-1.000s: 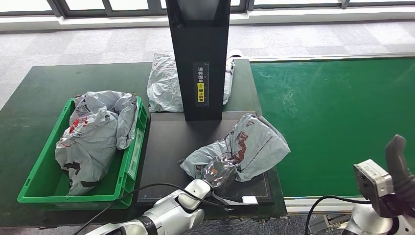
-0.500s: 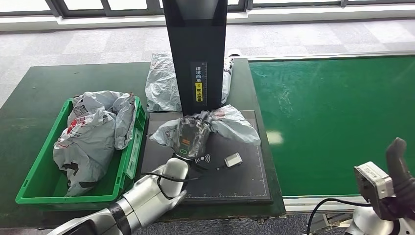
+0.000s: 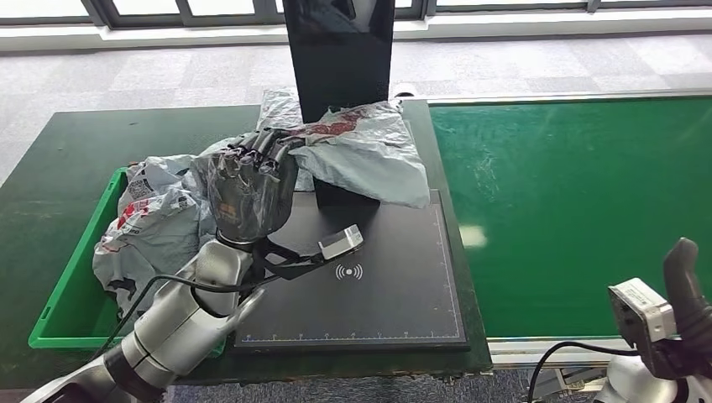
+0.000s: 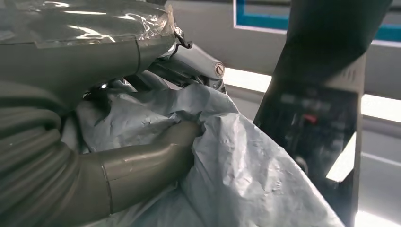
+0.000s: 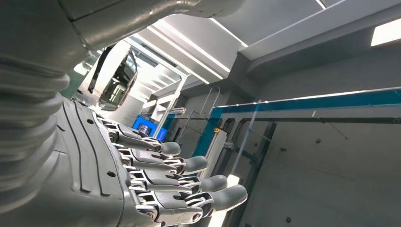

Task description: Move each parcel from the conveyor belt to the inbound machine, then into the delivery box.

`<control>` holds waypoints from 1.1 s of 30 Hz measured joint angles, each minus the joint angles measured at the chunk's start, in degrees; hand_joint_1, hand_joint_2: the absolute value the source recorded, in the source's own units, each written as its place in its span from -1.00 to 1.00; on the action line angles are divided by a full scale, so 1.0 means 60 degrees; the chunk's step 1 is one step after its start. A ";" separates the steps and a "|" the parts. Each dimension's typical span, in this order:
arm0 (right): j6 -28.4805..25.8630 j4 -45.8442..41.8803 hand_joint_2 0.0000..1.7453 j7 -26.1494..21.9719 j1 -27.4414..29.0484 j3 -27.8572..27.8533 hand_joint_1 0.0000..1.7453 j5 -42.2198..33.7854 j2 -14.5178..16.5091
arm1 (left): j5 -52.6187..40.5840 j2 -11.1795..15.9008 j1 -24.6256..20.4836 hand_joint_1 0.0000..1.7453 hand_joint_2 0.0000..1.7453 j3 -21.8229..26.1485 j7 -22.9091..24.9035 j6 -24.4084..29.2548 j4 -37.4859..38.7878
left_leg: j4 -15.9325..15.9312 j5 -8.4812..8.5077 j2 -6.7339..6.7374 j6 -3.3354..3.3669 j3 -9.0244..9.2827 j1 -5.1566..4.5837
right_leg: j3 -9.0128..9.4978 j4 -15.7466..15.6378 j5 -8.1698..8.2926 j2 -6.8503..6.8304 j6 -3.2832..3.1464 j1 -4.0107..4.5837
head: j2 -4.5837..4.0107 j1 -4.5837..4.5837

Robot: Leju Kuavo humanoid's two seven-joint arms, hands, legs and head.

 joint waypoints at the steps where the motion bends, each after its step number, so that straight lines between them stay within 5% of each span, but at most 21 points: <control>1: 0.0000 0.0000 1.00 0.0000 0.0001 -0.0002 -1.00 -0.0007 0.0000 | 0.0000 -0.0025 0.0208 1.00 1.00 0.0348 -0.0552 0.0000 -0.0224 | 0.0000 -0.0001 0.0000 0.0000 0.0000 0.0000 | -0.0001 -0.0001 -0.0001 0.0001 0.0000 0.0000 | 0.0000 0.0000; 9: 0.0000 0.0012 1.00 0.0000 0.0000 -0.0005 -1.00 -0.0022 0.0000 | 0.0002 -0.1191 0.1837 1.00 1.00 0.3248 -0.4232 -0.0004 -0.1546 | 0.0000 -0.0004 0.0000 0.0004 -0.0005 -0.0002 | -0.0005 -0.0006 -0.0002 0.0000 0.0002 -0.0002 | 0.0001 0.0001; 17: 0.0000 0.0050 1.00 -0.0001 0.0001 -0.0005 -1.00 -0.0029 0.0000 | 0.0002 -0.2548 0.2539 1.00 1.00 0.5143 -0.5849 -0.0005 -0.2024 | 0.0000 -0.0005 -0.0002 0.0006 -0.0006 -0.0003 | -0.0004 -0.0008 -0.0002 -0.0003 0.0003 -0.0002 | 0.0000 0.0001; 24: 0.0000 0.0047 1.00 -0.0001 0.0077 -0.0010 -1.00 -0.0174 -0.0004 | 0.0081 -0.3293 0.2344 1.00 1.00 0.8230 -0.5425 -0.0035 0.0166 | 0.0000 -0.0001 0.0035 -0.0010 0.0009 -0.0004 | -0.0012 -0.0007 0.0004 0.0030 -0.0006 0.0012 | 0.0001 -0.0001; 33: 0.0000 0.0047 1.00 -0.0004 0.0082 -0.0013 -1.00 -0.0175 -0.0004 | 0.0082 -0.3502 0.2259 1.00 1.00 0.9327 -0.5419 -0.0025 0.1092 | 0.0000 -0.0002 0.0023 -0.0008 0.0000 -0.0001 | -0.0014 -0.0006 0.0004 0.0023 -0.0006 0.0005 | 0.0000 0.0002</control>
